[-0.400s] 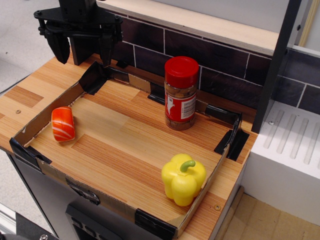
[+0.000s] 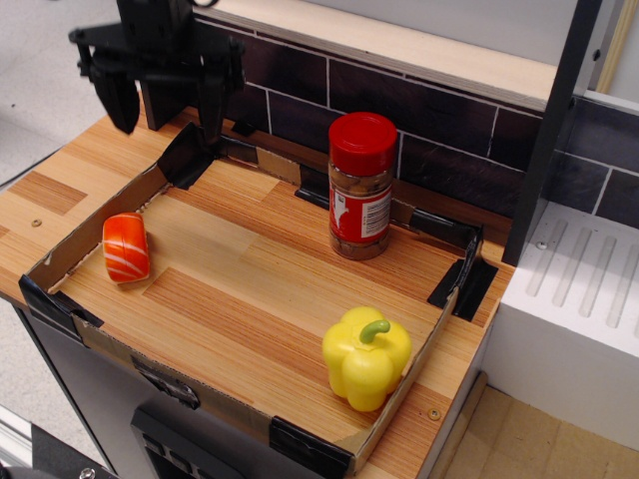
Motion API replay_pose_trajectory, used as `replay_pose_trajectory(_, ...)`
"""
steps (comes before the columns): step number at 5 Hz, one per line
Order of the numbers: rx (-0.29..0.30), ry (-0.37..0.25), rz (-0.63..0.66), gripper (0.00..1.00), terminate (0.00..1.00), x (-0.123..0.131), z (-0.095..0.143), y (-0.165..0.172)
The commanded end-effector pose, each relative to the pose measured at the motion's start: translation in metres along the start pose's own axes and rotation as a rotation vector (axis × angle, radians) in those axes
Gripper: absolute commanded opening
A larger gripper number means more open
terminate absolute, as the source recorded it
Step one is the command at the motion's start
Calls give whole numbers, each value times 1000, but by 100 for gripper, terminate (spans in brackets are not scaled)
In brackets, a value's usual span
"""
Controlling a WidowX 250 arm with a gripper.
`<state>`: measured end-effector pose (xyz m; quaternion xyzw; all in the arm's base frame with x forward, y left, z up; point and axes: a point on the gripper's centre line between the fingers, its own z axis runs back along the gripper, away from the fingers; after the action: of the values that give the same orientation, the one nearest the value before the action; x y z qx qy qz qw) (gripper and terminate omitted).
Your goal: Topple basil bottle
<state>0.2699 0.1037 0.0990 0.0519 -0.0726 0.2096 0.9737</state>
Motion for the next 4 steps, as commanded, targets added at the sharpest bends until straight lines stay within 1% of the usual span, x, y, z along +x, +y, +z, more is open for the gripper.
replay_pose_trajectory(1, -60, -127, -466, 100, 0, -17, 21, -37)
replay_pose_trajectory(2, -125, -100, -708, 100, 0, -29, 27, -57)
replay_pose_trajectory(3, -136, -94, -755, 100, 0, -24, 34, -80)
replay_pose_trajectory(4, -120, -67, -732, 100, 0, -18, 33, -97)
